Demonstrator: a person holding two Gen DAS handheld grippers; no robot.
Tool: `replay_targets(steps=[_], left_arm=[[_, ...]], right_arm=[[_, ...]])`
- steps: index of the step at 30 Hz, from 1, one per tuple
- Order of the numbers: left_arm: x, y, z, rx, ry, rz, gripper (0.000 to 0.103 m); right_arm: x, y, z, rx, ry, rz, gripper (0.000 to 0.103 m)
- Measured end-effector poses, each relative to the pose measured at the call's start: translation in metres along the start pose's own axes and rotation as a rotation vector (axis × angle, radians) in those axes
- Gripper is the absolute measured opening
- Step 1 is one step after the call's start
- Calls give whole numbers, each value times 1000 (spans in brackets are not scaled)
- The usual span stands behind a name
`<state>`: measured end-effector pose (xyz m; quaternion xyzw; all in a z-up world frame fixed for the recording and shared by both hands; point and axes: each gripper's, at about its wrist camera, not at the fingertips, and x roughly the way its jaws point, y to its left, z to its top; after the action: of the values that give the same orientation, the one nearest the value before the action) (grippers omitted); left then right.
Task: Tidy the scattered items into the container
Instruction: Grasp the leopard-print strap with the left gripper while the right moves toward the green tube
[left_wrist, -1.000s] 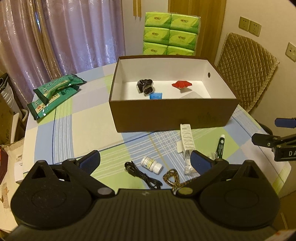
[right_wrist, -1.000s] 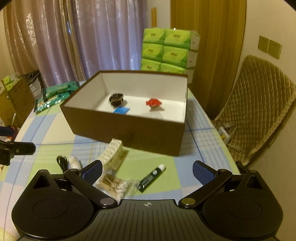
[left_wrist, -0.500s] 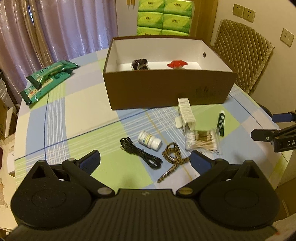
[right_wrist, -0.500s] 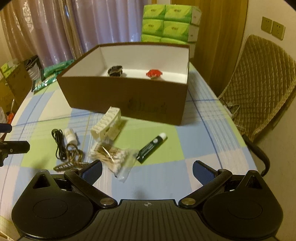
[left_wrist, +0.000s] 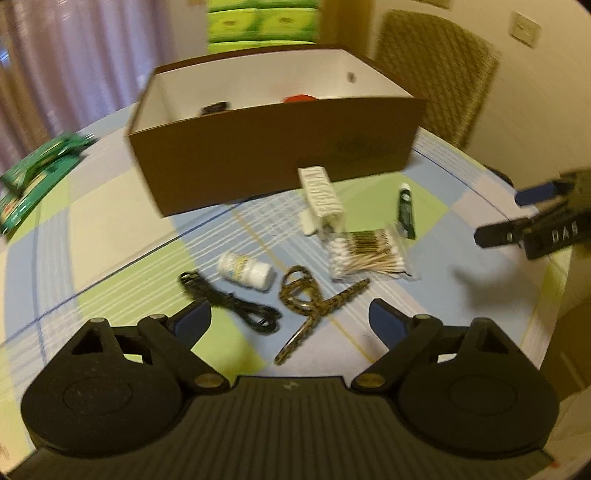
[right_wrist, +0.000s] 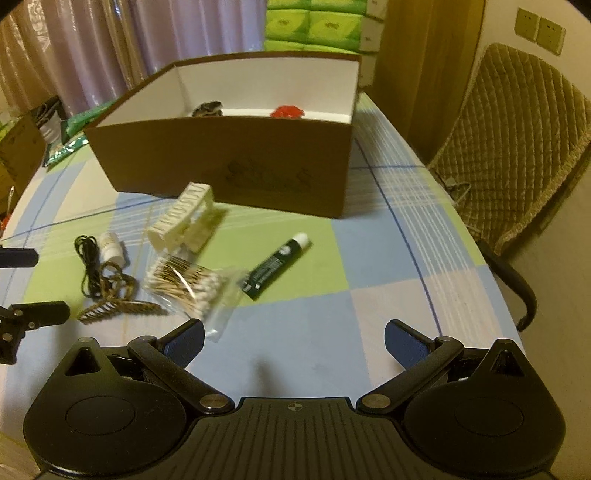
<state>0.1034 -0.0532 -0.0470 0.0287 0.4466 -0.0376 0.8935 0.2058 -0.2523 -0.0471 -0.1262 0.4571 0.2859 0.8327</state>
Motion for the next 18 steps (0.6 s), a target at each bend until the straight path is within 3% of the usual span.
replay_targets(steps=[5,12,18], left_arm=[[27,-5,3,140,20,-61,78],[52,-6,8,307,42,-121,77],[68,-7,12,420,68,-186,69]], right_arm=[[2,-14,-5,21,16,-23,101],[3,-36,-15,74,45,-58,101],[5,-46,-20,100,64,-69,101]])
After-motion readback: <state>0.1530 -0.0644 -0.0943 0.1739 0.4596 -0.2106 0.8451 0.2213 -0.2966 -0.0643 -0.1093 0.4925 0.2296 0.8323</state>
